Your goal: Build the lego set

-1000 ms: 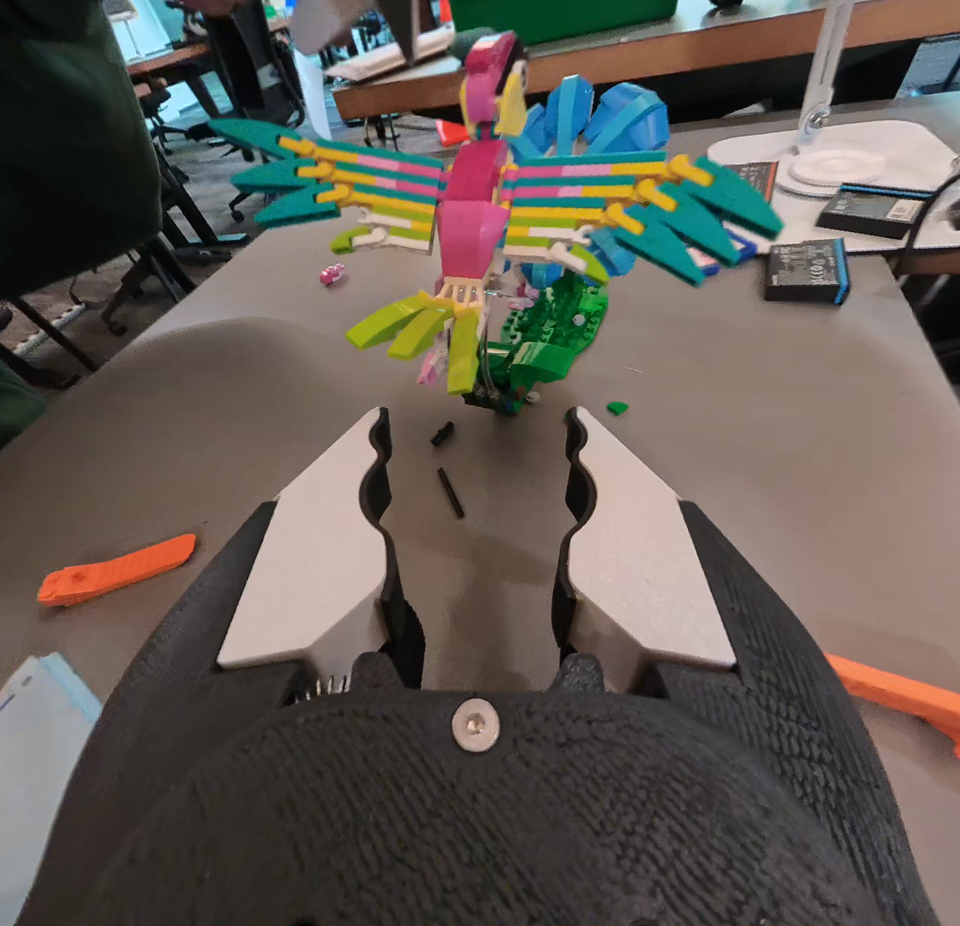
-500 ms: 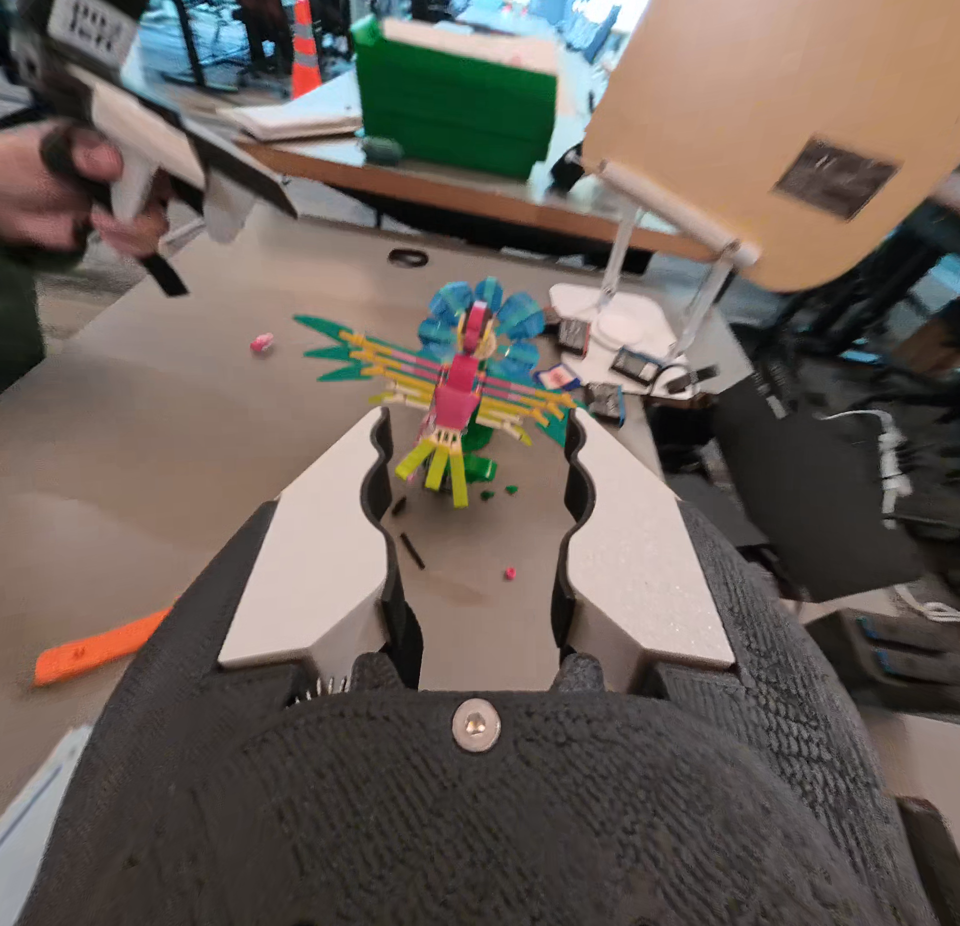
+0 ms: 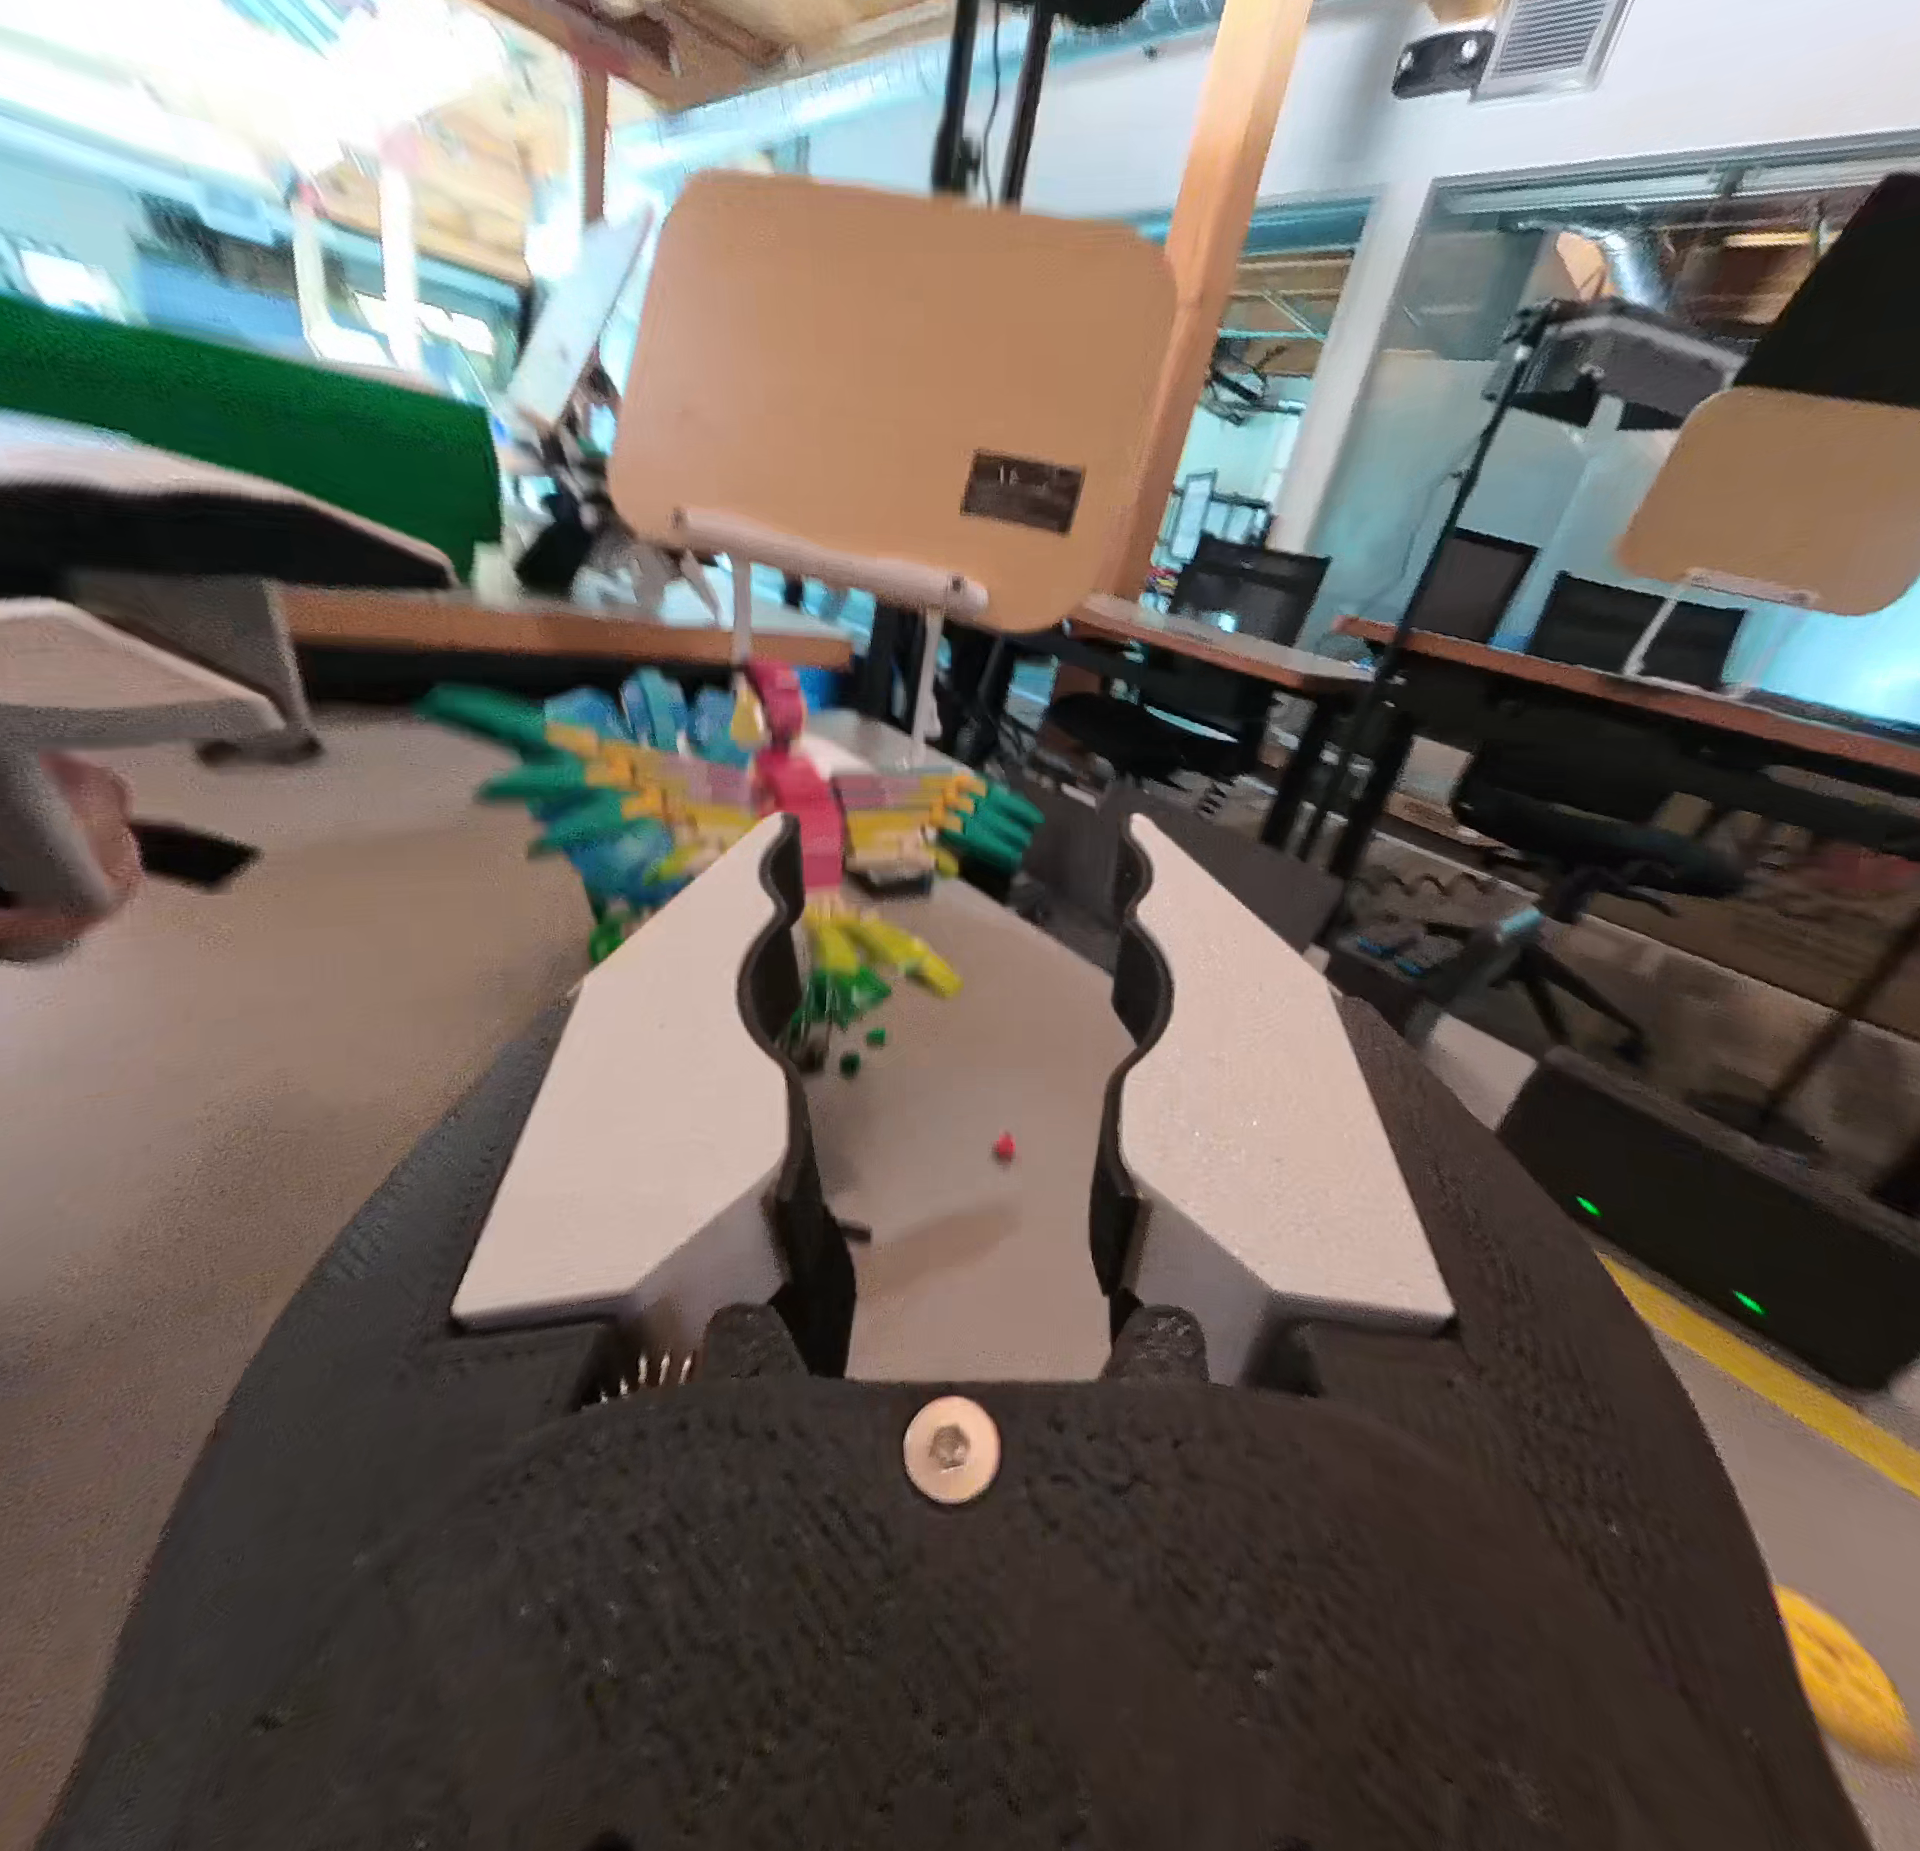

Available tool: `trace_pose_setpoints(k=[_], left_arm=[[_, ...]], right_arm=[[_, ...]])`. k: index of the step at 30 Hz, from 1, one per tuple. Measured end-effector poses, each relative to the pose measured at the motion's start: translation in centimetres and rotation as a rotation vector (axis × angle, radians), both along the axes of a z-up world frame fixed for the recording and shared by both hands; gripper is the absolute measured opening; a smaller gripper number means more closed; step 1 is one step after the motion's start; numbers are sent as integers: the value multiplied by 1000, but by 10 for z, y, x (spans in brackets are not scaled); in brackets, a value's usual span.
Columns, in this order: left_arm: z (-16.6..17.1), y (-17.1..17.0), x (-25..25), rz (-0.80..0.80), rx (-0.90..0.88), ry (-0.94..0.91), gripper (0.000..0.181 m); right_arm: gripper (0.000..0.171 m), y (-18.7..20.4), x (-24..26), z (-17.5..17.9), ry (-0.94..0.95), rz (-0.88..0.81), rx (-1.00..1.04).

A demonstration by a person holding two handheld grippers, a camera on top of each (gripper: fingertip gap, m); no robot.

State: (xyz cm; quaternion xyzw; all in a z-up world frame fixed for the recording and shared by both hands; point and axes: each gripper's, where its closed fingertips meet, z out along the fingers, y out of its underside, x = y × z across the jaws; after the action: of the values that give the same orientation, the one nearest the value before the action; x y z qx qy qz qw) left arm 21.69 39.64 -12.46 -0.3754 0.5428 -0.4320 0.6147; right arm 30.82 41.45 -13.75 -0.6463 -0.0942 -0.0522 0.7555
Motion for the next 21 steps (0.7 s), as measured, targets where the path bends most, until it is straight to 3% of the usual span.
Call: trace_pose_setpoints(k=[1, 4, 9, 15, 21], left_arm=[[-13, -9, -2, -18, 74, 6, 35], [-39, -15, -4, -5, 266, 93, 21], [-51, -17, 0, -44, 205, 149, 19], [-62, -12, 5, -57, 126, 217, 20], [-63, -4, 5, -44, 59, 229, 20]], right_arm=[[58, 0, -4, -14, -47, -25, -29], [55, 5, -16, -40, -268, -65, -125], [42, 25, -22, -64, -626, -152, -245], [31, 38, -27, -64, -788, -211, -233], [19, 42, -27, -69, -829, -229, -255]])
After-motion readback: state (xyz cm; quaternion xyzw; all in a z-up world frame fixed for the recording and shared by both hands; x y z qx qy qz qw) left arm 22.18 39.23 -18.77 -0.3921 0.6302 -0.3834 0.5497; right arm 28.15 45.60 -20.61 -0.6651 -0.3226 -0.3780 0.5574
